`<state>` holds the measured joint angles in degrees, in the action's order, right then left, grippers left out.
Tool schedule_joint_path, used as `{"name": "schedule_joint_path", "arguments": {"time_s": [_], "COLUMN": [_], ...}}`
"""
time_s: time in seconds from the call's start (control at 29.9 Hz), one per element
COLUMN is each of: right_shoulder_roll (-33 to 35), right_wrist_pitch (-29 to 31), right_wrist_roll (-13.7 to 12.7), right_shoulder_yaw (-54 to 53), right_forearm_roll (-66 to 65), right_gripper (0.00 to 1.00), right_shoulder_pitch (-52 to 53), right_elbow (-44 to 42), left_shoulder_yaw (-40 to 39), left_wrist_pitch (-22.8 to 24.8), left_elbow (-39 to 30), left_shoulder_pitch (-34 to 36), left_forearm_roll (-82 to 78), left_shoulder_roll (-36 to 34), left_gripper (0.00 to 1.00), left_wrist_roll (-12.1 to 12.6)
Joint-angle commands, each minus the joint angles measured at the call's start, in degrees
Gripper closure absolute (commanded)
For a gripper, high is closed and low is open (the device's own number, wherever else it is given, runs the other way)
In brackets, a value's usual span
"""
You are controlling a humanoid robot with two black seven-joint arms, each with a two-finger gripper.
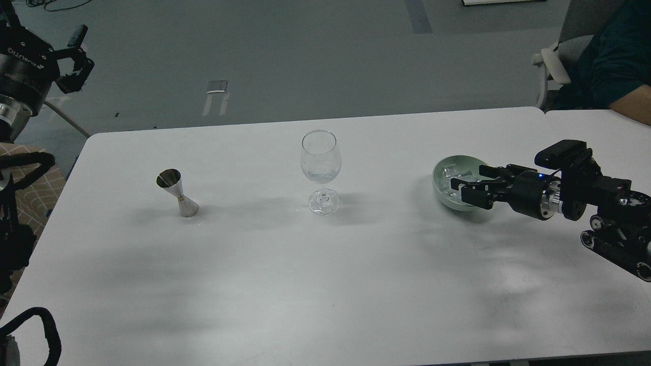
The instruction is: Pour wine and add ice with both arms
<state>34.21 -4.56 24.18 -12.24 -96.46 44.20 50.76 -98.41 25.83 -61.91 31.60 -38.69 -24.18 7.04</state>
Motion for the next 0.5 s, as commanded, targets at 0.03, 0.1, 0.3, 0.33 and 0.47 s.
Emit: {"name": "schedule_joint_path", "arguments": {"time_s": [0.03,0.1,0.3,0.33,0.47], "right_shoulder_roll": [-0.2,-0.2,-0.1,-0.2,-0.1], "right_wrist_pitch": [0.1,0.1,0.7,1.0,1.5], "right_wrist_roll": [-0.1,-0.6,-1.2,-1.4,-1.9], "right_shoulder_yaw": [1.8,2.2,2.3,2.4,2.4], "right_forearm_roll": [-0.1,-0.1,-2.1,-2.2,-2.3], "right_gripper": [0.46,0.46,0.45,0.44,0.43], "right_shoulder_pitch": [1.3,1.7,1.5,1.5,1.5], "right_elbow": [-0.1,-0.1,-0.5,-0.6,-0.7], "left_shoulder_yaw": [0.1,0.1,0.1,0.1,0.1], "left_wrist_pitch": [0.0,-0.1,0.0,0.0,0.0], "left_elbow": [-0.1,-0.1,-0.1,-0.1,-0.2], "left_shoulder_pitch": [0.0,0.0,-0.1,-0.2,-0.2], "left_forearm_roll": [0.0,0.0,0.0,0.0,0.0], "left_shoulder_roll": [0.2,0.2,0.1,0.1,0.0], "left_gripper": [0.02,0.02,0.02,0.02,0.02], "left_wrist_roll": [0.0,0.0,0.0,0.0,0.0]}}
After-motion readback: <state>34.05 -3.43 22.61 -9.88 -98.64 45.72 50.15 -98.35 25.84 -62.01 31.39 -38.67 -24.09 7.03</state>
